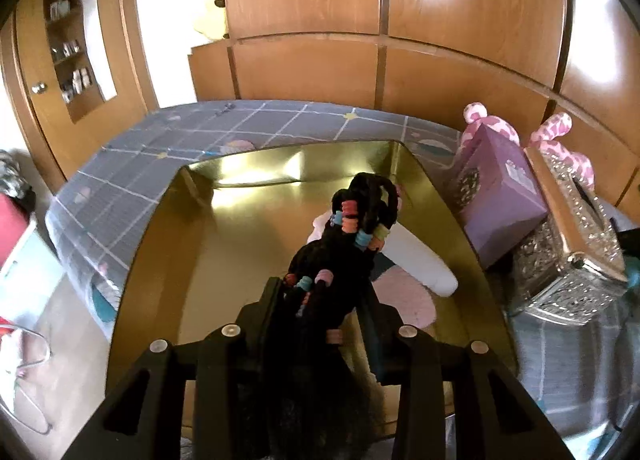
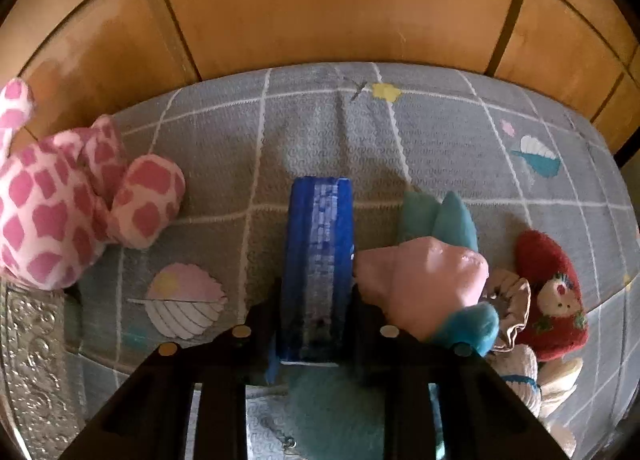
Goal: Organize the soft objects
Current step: 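Carry the doll into the gold tray with the left tool while the right tool grasps the blue tube, then release the doll in the tray with the left tool while the right tool lifts the blue tube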
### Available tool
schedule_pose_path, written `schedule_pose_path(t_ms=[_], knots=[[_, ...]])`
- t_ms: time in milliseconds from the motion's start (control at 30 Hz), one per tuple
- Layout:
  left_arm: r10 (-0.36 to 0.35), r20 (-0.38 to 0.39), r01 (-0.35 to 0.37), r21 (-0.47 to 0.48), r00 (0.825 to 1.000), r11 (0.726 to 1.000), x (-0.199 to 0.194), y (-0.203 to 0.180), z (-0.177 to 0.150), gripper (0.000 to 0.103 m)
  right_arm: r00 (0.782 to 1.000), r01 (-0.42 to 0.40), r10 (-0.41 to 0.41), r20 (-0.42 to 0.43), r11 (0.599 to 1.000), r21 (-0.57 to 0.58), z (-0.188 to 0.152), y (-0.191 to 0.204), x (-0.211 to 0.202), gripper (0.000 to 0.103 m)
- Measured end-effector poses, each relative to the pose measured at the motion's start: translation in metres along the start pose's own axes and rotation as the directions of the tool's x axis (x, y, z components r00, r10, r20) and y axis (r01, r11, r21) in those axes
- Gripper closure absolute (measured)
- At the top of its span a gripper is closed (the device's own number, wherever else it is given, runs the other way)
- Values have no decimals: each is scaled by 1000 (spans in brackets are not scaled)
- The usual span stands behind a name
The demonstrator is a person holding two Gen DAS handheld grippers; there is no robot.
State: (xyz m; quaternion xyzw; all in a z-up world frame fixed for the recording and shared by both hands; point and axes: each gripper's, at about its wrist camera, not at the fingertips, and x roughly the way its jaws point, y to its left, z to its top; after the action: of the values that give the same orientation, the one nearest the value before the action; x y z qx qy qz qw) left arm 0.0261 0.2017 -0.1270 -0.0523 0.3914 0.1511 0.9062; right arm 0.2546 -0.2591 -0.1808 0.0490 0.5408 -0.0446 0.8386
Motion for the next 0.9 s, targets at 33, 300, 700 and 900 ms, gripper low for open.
schedule_pose_path(t_ms=[33, 300, 700, 900], knots=[[7, 3, -7, 1, 1000, 1000, -1, 0, 0, 65, 1000, 5, -5, 0, 1000, -5, -1, 1, 0, 78], [53, -6, -53, 1, 999, 999, 1, 1, -2, 62, 999, 31, -30, 16, 999, -28, -5, 5, -3, 78], [83, 78, -81, -30, 993, 996, -26, 10, 9, 44, 998, 59, -58, 33, 997, -44, -7, 8, -2, 78], [88, 139, -86, -16, 986, 996, -49, 9, 15, 41, 996, 79, -77, 34, 996, -46, -8, 11, -4, 79]])
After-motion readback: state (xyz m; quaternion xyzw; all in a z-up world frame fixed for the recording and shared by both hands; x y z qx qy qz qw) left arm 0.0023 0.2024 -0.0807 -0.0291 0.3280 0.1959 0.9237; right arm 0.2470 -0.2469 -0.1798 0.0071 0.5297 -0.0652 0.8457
